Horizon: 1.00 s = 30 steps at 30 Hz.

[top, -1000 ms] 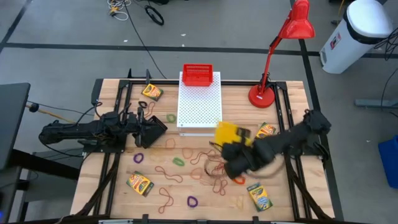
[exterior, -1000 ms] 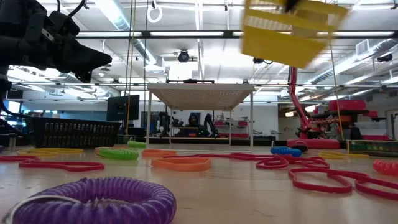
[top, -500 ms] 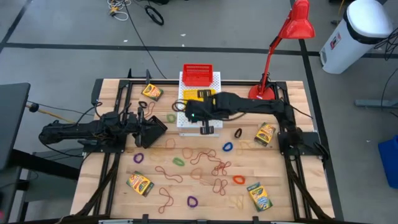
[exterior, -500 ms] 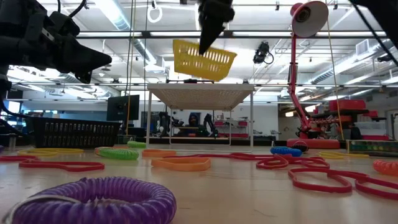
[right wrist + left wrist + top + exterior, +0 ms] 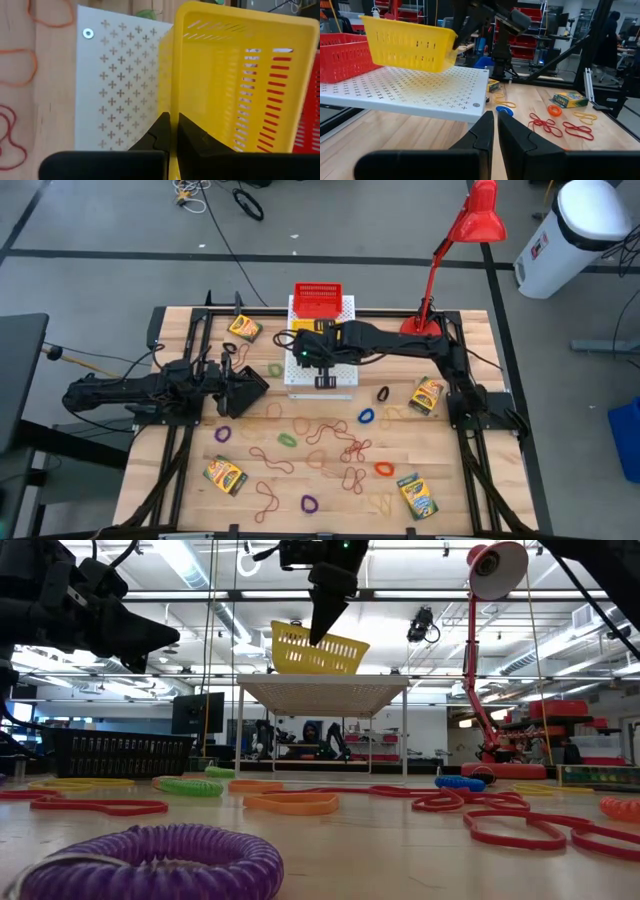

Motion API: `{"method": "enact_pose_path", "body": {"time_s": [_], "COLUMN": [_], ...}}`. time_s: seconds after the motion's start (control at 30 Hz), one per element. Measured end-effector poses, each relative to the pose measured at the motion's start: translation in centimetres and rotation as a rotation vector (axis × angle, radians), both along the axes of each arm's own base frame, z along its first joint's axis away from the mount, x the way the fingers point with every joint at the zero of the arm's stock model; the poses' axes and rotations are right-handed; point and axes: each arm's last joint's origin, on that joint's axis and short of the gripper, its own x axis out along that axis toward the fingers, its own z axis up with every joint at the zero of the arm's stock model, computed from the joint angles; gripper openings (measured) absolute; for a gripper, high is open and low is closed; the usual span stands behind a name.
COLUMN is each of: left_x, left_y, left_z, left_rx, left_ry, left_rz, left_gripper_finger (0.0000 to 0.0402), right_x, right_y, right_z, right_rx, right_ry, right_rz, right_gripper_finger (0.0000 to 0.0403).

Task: Pick & Place Office Desk Supplies
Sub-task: Put the yellow bin on the shelf

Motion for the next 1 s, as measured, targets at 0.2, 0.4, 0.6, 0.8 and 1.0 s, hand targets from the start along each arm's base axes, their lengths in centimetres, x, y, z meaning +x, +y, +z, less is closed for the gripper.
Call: {"method": "enact_pose_path", "body": {"time_s": [0.2, 0.4, 0.6, 0.8, 1.0], "left_x": [0.0, 0.0, 0.0, 0.0, 0.0], "left_y": [0.0, 0.0, 0.0, 0.0, 0.0], "left_z": [0.0, 0.0, 0.0, 0.0, 0.0], "left_rx": [-0.002, -0.002, -0.003, -0.004, -0.004], "left_ry": [0.001, 0.000, 0.001, 0.000, 0.000], "left_rz": [0.000, 0.000, 0.000, -0.001, -0.001], "left_gripper_finger": [0.0030, 0.0030, 0.0030, 0.0030, 0.0030], "right_x": [0.5, 1.0, 0.9, 0.9, 1.1], "right_y": [-0.8, -1.2, -1.8, -1.8, -1.8], "right_z": [-1.1, -1.7, -1.8, -1.8, -1.7], "right_rx": [0.008, 0.003, 0.011, 0.011, 0.002], "right_ry": [0.021, 0.017, 0.019, 0.014, -0.010], "right_rz": [-0.023, -0.029, -0.057, -0.065, -0.071], "right_gripper_finger": [0.0013, 0.0014, 0.0018, 0.0023, 0.0043]}}
